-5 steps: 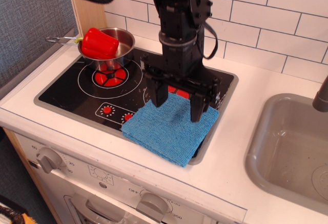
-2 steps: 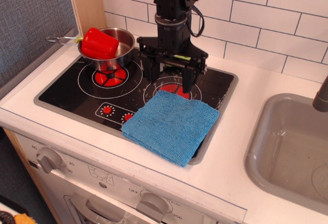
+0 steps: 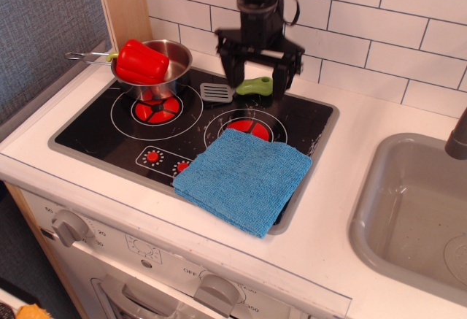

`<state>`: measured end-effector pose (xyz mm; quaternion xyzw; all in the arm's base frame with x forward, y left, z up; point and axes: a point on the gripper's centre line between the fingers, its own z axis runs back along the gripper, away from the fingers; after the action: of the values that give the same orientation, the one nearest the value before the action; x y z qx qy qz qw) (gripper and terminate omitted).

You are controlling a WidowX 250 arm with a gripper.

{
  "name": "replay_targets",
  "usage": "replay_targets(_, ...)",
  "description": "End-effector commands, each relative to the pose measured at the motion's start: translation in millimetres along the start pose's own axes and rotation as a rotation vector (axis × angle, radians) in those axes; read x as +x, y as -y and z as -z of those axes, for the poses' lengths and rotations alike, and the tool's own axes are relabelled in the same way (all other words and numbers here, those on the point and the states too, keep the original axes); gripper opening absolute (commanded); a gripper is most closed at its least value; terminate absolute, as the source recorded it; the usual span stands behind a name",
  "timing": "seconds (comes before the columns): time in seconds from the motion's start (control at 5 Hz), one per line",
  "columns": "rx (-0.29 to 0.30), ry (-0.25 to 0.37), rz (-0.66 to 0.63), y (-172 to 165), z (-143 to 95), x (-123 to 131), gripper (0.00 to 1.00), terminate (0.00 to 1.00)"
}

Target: Move the green spatula to the lower left side of oventop

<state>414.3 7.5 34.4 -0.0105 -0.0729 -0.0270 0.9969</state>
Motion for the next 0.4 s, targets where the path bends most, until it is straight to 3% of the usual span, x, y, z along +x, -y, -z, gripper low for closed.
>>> replay_targets(0.0,0.025,0.038,0.179,-3,-27,25,1.0,0.0)
replay_targets(0.2,0.012,-0.021,0.203,-8,-17,11,1.0,0.0)
